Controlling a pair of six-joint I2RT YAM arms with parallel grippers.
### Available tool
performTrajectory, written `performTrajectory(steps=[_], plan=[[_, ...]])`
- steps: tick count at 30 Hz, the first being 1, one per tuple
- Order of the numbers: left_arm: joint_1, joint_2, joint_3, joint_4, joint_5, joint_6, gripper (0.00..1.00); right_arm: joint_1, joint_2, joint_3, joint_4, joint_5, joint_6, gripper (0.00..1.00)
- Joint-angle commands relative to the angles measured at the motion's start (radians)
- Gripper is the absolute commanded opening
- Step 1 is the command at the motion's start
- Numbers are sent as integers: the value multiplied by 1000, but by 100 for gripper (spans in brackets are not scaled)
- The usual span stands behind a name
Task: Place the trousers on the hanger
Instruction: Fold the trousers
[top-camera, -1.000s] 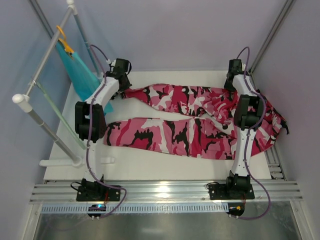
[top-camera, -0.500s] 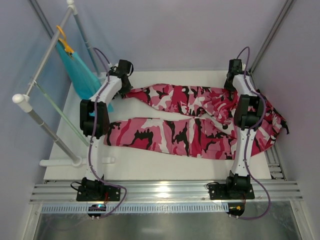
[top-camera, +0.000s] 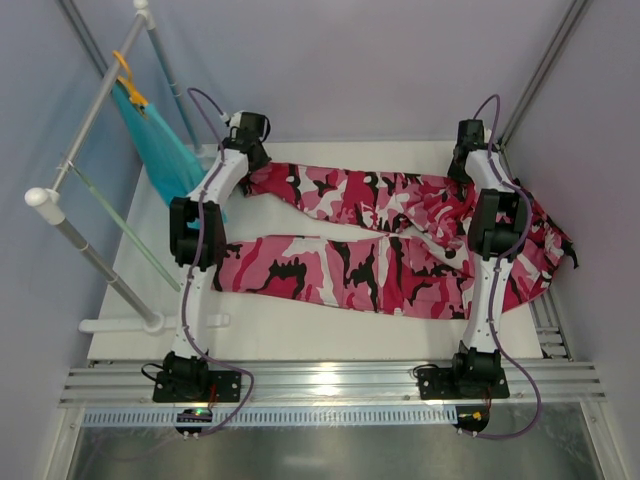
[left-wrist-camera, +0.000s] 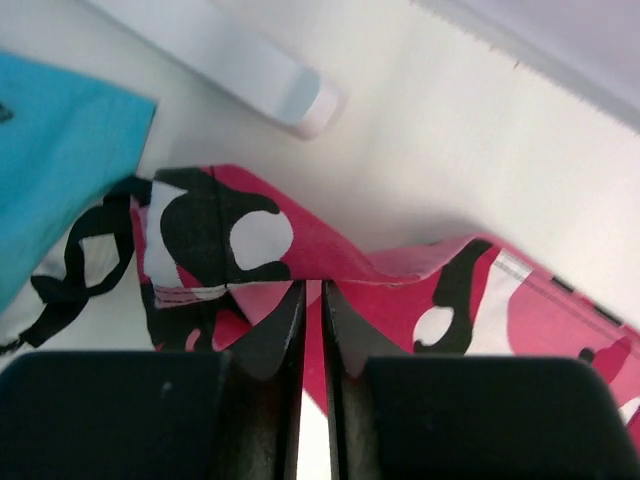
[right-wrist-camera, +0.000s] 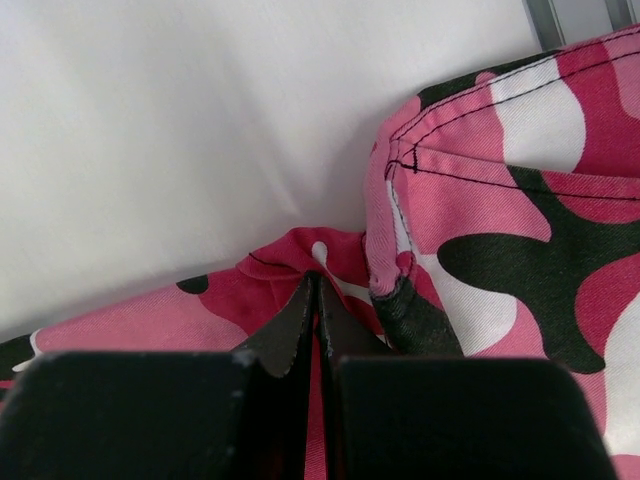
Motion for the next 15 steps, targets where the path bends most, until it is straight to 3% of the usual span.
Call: performTrajectory(steps=[1, 6, 10, 15], plan=[[6, -33, 39, 154, -55, 46, 11, -8, -67, -12, 33, -5, 15, 4], [0, -122, -45, 147, -104, 71, 34, -7, -88, -45, 39, -20, 22, 4], [-17, -290, -313, 229, -126, 77, 47, -7, -93, -52, 34, -31, 35, 4], [-22, -323, -424, 222, -115, 46, 49, -7, -107, -66, 39, -44, 42, 4]])
